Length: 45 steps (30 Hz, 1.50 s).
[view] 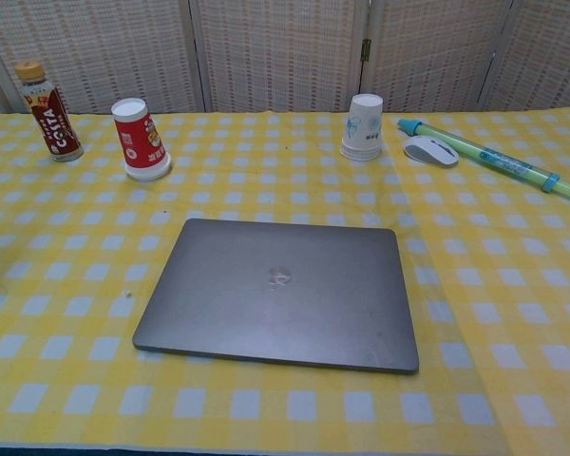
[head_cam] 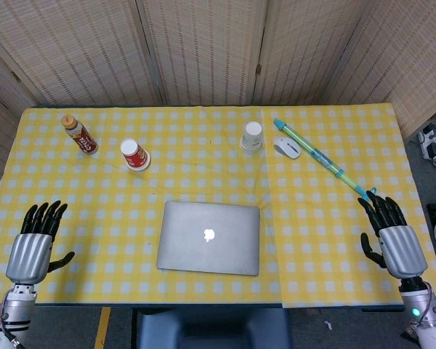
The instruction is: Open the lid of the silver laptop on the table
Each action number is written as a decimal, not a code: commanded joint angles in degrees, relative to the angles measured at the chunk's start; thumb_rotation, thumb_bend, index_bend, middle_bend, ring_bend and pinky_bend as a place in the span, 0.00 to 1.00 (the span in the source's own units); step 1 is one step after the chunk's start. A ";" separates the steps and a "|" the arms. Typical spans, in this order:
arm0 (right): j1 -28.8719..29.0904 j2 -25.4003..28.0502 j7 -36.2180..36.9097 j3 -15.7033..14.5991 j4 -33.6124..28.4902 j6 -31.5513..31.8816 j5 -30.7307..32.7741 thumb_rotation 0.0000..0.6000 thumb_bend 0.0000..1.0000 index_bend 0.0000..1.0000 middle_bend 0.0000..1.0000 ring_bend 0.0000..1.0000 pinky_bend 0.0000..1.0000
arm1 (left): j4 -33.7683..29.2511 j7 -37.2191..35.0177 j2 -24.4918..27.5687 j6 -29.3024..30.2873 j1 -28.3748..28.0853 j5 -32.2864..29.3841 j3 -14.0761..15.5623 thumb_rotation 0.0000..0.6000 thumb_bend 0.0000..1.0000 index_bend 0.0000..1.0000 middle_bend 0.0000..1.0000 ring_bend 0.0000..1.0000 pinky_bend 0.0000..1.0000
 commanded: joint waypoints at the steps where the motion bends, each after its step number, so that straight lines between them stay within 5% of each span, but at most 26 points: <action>1: 0.37 -0.08 -0.67 0.53 -0.50 -1.00 -0.52 1.00 0.61 0.00 0.01 0.04 0.00 | 0.51 -0.22 -0.22 -0.36 -0.12 -0.13 0.12 1.00 0.17 0.03 0.11 0.07 0.00; 14: 2.77 -0.37 -0.26 1.78 -1.11 -5.91 -3.49 1.00 0.61 0.00 0.01 0.04 0.00 | 1.08 -1.40 -0.02 -0.18 -0.17 0.57 0.53 1.00 0.17 0.03 0.11 0.07 0.00; 24: 10.19 -1.77 -1.24 1.23 -2.94 -16.10 -9.72 1.00 0.61 0.00 0.01 0.05 0.00 | 0.06 -1.58 0.75 0.57 0.00 1.75 0.90 1.00 0.17 0.03 0.11 0.07 0.00; 28: 13.52 -4.84 -1.91 1.49 -3.46 -21.33 -9.97 1.00 0.59 0.00 0.01 0.06 0.00 | -0.34 -1.88 0.84 1.35 0.34 2.80 1.38 1.00 0.17 0.03 0.11 0.07 0.00; 36: 19.24 -12.78 -2.23 3.16 -3.67 -30.18 -7.15 1.00 0.39 0.00 0.01 0.05 0.00 | -1.12 -1.47 1.12 2.49 0.95 4.31 2.08 1.00 0.17 0.03 0.11 0.07 0.00; 45: 24.36 -21.59 -7.73 4.96 -2.29 -38.15 -1.94 1.00 0.36 0.00 0.00 0.00 0.00 | -1.62 -1.36 1.40 2.49 1.32 4.55 2.45 1.00 0.17 0.03 0.11 0.07 0.00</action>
